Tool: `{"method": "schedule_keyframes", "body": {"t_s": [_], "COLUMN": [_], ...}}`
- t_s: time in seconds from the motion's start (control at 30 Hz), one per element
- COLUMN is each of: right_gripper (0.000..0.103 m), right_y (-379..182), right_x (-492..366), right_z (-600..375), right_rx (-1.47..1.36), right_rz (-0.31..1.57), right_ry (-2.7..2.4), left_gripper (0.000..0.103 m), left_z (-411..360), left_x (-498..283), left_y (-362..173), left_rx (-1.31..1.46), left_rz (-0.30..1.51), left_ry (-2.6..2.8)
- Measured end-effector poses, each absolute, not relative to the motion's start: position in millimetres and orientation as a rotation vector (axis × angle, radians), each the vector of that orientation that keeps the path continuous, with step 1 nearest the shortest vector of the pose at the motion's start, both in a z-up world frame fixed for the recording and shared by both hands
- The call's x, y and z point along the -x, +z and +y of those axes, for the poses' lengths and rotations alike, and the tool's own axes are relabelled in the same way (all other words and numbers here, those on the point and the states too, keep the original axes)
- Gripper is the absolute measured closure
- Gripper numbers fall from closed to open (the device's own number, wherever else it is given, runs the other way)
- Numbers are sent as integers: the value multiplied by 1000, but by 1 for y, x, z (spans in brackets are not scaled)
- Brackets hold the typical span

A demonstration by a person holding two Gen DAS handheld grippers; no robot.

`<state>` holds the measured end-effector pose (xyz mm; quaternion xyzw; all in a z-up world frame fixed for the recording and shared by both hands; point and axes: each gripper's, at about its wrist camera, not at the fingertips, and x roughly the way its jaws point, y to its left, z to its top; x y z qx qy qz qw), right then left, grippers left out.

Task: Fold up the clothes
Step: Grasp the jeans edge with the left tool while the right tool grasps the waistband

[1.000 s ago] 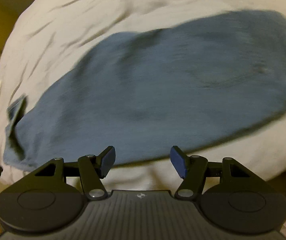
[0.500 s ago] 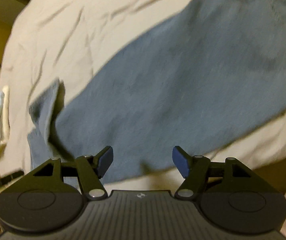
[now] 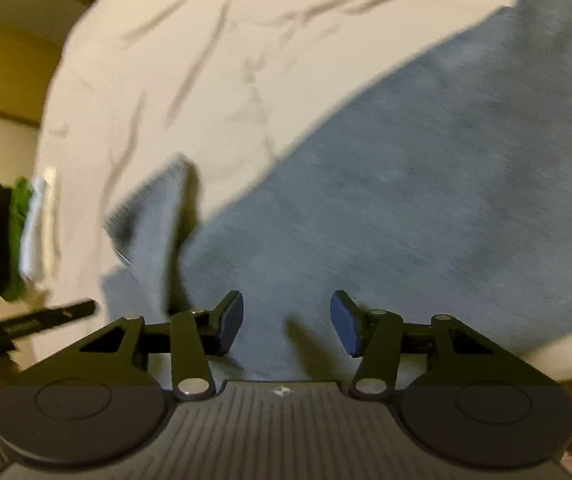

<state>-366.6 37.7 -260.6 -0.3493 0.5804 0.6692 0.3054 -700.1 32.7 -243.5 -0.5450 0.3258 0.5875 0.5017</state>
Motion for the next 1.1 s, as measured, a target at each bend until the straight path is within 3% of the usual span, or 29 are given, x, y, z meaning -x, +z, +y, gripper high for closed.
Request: {"method": "schedule_keyframes", "body": {"t_s": [0.17, 0.3, 0.37, 0.4, 0.43, 0.47, 0.53, 0.63, 0.77, 0.9, 1.0, 1.1], "right_gripper": [50, 40, 41, 53, 80, 93, 100, 100, 100, 69, 68, 67], "right_y": [-267, -277, -282, -283, -285, -281, -264, -226, -182, -223, -256, -282], "right_x": [405, 437, 451, 457, 463, 469, 473, 471, 477, 509, 534, 547], "right_z": [39, 34, 24, 18, 13, 6, -12, -52, -130, -169, -198, -219], "right_rx": [784, 695, 686, 678, 669, 674, 608, 467, 416, 593, 732, 774], "right_rz": [1582, 1586, 1541, 1513, 1486, 1427, 1331, 1175, 953, 1142, 1290, 1435], "right_ry": [1755, 1728, 1712, 1714, 1715, 1724, 1739, 1792, 1814, 1738, 1665, 1584], "left_gripper": [62, 62, 68, 85, 85, 85, 86, 85, 82, 79, 79, 74], "left_z": [62, 89, 99, 103, 108, 110, 111, 96, 54, 24, 17, 24], "left_x": [731, 747, 751, 753, 754, 756, 762, 779, 789, 802, 816, 818], "left_y": [-266, -290, -299, -302, -305, -301, -283, -234, -199, -237, -258, -258], "left_rx": [1303, 1274, 1253, 1236, 1218, 1183, 1095, 949, 643, 521, 543, 610], "left_rz": [771, 762, 745, 742, 738, 733, 689, 546, 647, 981, 1104, 1069], "left_ry": [1297, 1142, 1056, 1015, 974, 943, 884, 744, 554, 446, 445, 470]}}
